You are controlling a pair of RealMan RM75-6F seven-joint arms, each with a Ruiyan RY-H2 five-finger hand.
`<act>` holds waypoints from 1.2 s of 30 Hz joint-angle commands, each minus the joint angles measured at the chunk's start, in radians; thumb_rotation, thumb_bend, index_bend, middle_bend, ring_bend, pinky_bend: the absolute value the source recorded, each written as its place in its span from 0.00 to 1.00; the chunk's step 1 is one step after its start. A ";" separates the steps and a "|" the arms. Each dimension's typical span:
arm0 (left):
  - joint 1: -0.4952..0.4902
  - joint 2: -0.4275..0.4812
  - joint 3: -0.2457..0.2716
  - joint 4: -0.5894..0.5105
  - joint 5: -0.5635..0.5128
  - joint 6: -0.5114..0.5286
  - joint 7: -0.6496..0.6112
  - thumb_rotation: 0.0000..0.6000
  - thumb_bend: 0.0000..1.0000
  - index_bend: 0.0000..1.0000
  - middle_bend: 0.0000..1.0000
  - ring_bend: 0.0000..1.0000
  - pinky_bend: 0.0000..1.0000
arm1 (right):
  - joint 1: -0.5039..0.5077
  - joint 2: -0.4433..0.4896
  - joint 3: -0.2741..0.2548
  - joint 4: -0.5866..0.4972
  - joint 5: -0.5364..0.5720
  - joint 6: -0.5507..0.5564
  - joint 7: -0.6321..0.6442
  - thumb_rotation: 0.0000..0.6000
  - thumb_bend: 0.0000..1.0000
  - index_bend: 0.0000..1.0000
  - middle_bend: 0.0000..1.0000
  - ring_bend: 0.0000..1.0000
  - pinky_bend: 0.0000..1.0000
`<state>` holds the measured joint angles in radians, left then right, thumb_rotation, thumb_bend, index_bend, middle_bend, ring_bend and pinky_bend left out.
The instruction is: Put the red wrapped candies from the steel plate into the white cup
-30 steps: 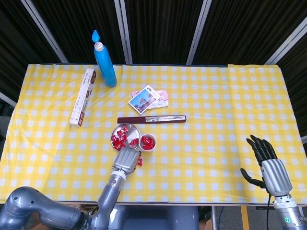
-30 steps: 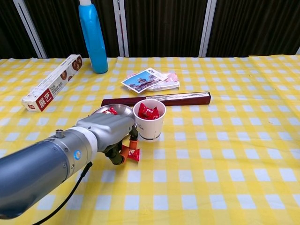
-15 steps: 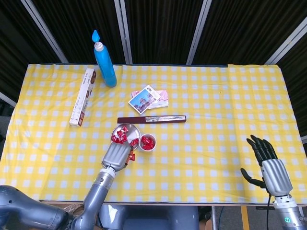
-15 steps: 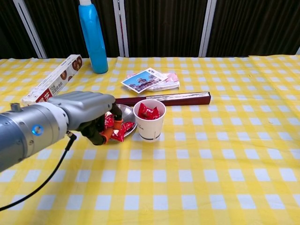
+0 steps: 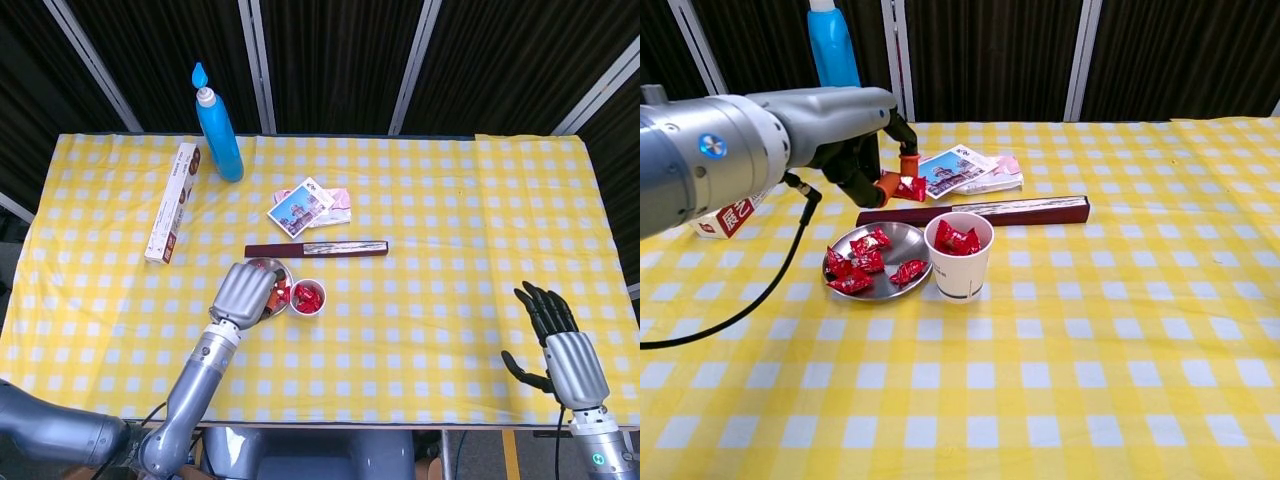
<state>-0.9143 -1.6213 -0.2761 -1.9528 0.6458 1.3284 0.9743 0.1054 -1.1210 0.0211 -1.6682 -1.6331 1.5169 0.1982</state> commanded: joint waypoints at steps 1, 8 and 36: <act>-0.054 -0.041 -0.030 0.080 -0.053 -0.043 0.026 1.00 0.61 0.52 1.00 1.00 1.00 | 0.000 0.001 0.001 0.000 0.001 0.000 0.002 1.00 0.39 0.00 0.00 0.00 0.00; -0.121 -0.117 -0.040 0.198 -0.117 -0.081 0.055 1.00 0.61 0.52 1.00 1.00 1.00 | 0.001 0.004 0.003 0.000 0.006 -0.001 0.013 1.00 0.39 0.00 0.00 0.00 0.00; -0.140 -0.117 -0.024 0.229 -0.096 -0.081 -0.014 1.00 0.28 0.43 1.00 1.00 1.00 | 0.003 0.005 0.003 -0.001 0.004 -0.004 0.011 1.00 0.39 0.00 0.00 0.00 0.00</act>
<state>-1.0553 -1.7394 -0.3007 -1.7232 0.5506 1.2464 0.9613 0.1081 -1.1162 0.0240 -1.6697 -1.6294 1.5129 0.2096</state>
